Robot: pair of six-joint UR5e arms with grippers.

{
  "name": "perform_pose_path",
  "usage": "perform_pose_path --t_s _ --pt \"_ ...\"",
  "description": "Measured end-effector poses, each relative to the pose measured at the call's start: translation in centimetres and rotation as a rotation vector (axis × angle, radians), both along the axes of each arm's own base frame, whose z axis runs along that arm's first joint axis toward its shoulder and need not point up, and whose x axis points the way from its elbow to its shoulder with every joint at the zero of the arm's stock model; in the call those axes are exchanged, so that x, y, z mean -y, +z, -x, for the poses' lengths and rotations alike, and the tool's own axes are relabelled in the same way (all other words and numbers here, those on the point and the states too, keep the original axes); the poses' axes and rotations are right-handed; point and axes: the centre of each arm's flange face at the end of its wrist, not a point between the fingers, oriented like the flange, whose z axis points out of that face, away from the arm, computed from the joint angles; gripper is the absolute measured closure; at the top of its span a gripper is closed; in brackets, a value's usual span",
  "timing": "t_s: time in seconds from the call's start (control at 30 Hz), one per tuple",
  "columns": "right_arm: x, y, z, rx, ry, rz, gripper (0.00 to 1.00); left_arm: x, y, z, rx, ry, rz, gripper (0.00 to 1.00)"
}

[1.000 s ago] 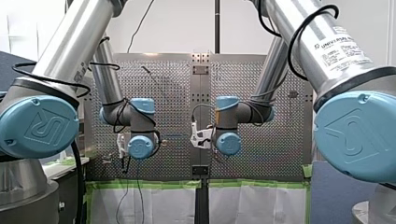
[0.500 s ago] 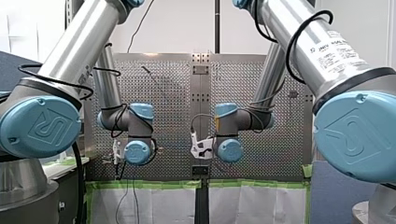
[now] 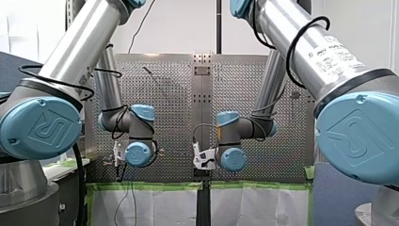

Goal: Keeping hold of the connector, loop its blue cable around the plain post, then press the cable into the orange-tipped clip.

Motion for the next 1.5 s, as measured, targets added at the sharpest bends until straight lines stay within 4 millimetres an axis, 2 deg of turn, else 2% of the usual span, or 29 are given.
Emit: perform_pose_path --t_s 0.8,0.93,1.23,1.5 --pt "0.0 0.0 0.0 -0.001 0.0 -0.001 1.0 0.0 -0.1 0.2 -0.004 0.0 -0.001 1.0" --pt "0.2 -0.3 1.0 -0.009 -0.034 -0.026 1.0 0.3 0.0 0.9 -0.008 0.001 0.008 1.0" --pt "0.9 2.8 1.2 0.052 -0.083 -0.047 1.0 1.8 2.2 2.3 0.002 -0.021 0.064 1.0" --pt "2.3 7.1 -0.6 0.128 -0.031 -0.041 1.0 2.6 6.1 -0.1 0.06 0.047 0.072 1.0"
